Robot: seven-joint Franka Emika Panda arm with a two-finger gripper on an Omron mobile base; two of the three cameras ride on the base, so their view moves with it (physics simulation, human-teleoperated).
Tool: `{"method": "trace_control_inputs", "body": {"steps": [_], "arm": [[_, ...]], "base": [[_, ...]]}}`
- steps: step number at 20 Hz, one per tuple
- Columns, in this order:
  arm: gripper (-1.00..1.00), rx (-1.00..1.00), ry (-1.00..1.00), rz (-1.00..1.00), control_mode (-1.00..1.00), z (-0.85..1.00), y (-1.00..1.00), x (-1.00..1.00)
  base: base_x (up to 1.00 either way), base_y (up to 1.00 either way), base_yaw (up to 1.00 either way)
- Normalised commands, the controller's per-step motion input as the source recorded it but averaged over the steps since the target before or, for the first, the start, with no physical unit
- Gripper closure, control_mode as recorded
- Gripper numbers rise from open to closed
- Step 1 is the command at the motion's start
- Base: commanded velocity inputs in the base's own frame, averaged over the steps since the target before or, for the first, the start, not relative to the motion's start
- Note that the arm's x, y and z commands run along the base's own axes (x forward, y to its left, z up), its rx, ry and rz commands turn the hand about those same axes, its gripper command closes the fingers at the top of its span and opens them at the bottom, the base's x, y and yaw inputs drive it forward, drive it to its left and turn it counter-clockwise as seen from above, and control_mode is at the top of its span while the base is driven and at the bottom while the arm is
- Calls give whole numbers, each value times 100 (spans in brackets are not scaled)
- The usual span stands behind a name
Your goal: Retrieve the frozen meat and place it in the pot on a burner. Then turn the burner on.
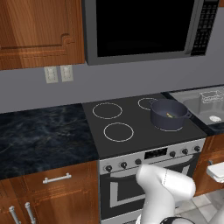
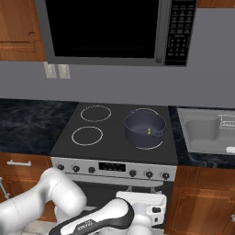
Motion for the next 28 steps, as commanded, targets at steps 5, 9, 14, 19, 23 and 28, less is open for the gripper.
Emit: {"method": "trace_control_inputs", "body": {"steps": [5, 9, 14, 19, 23, 28], "arm": [[-100, -2, 0, -2, -100, -24, 0, 24], [-100, -1, 0, -1, -100, -23, 0, 13], [-100, 0, 0, 0, -100, -25, 0, 6], [-100, 0, 0, 0, -100, -18, 0, 0], [-100, 0, 0, 0, -100, -5, 0, 0], [-100, 0, 0, 0, -100, -8, 0, 1]], "base": [[0, 0, 0], [0, 0, 0], [0, 0, 0], [0, 0, 0], [0, 0, 0], [0, 0, 0]]}}
